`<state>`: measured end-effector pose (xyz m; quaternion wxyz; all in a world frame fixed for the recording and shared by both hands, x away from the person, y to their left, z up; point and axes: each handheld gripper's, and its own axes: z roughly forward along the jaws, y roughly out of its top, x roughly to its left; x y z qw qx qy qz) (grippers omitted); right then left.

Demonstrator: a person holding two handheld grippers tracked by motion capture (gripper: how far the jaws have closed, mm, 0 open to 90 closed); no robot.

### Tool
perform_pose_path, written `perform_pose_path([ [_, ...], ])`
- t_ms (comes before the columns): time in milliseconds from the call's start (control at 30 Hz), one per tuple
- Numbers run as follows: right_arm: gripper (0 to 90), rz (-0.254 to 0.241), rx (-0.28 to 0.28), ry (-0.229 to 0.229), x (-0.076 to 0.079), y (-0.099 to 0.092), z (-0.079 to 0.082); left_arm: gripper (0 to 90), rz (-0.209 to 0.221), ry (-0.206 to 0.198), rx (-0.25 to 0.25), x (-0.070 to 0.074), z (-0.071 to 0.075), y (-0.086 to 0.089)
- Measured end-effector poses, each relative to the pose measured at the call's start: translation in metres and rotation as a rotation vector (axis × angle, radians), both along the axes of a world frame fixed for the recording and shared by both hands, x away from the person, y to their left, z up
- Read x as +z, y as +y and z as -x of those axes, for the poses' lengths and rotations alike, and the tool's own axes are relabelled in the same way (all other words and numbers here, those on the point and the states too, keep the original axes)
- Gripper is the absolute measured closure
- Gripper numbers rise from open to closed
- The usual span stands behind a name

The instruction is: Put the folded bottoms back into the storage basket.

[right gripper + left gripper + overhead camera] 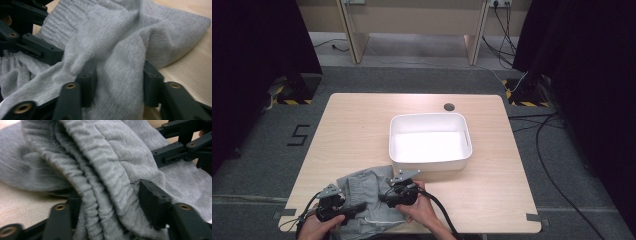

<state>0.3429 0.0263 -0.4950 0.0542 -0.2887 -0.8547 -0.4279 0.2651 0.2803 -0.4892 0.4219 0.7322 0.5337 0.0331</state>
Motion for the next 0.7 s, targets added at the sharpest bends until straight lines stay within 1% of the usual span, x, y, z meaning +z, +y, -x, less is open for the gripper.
perform_pose_path([
  [67,62.5,-0.009,-0.002,-0.005,0.0,-0.001,0.0,53.1,0.019,-0.005,0.0,-0.001,0.001,0.002],
  [133,64.6,-0.011,-0.004,-0.014,0.001,-0.001,0.001,57.7,0.014,-0.028,-0.007,-0.001,0.003,0.002],
  [167,65.1,-0.012,-0.003,-0.025,0.001,-0.001,0.001,59.0,0.009,-0.037,-0.013,0.001,0.003,0.002],
  [200,65.7,-0.012,0.002,-0.053,0.002,-0.002,0.002,60.5,0.008,-0.046,-0.016,0.001,0.003,0.002],
  [233,66.0,-0.01,0.001,-0.061,0.002,-0.001,0.003,61.7,0.004,-0.054,-0.02,0.002,0.004,0.002],
  [300,66.7,-0.011,0.008,-0.088,0.004,-0.001,0.006,62.9,-0.002,-0.071,-0.025,0.004,0.006,0.001],
  [367,67.2,-0.023,0.007,-0.105,0.008,-0.002,0.007,63.4,0.004,-0.088,-0.029,0.008,0.009,0.002],
  [400,67.3,-0.029,-0.005,-0.098,0.01,-0.003,0.009,63.5,0.009,-0.098,-0.03,0.011,0.01,0.003],
  [433,67.4,-0.04,0.0,-0.113,0.013,-0.004,0.011,63.5,0.015,-0.103,-0.031,0.012,0.01,0.003],
  [467,67.5,-0.041,0.001,-0.119,0.016,-0.004,0.012,63.6,0.015,-0.114,-0.034,0.015,0.012,0.003],
  [533,67.6,-0.054,0.001,-0.132,0.024,-0.006,0.014,63.6,0.023,-0.122,-0.038,0.02,0.014,0.004],
  [567,67.6,-0.056,0.004,-0.142,0.027,-0.006,0.014,63.6,0.04,-0.123,-0.041,0.022,0.014,0.004],
  [600,67.6,-0.064,0.002,-0.142,0.03,-0.006,0.016,63.5,0.056,-0.124,-0.039,0.023,0.014,0.005],
  [667,67.7,-0.076,-0.001,-0.152,0.036,-0.007,0.016,63.5,0.054,-0.14,-0.038,0.028,0.015,0.005],
  [700,67.7,-0.079,-0.004,-0.149,0.039,-0.007,0.016,63.6,0.056,-0.144,-0.039,0.03,0.016,0.006],
])
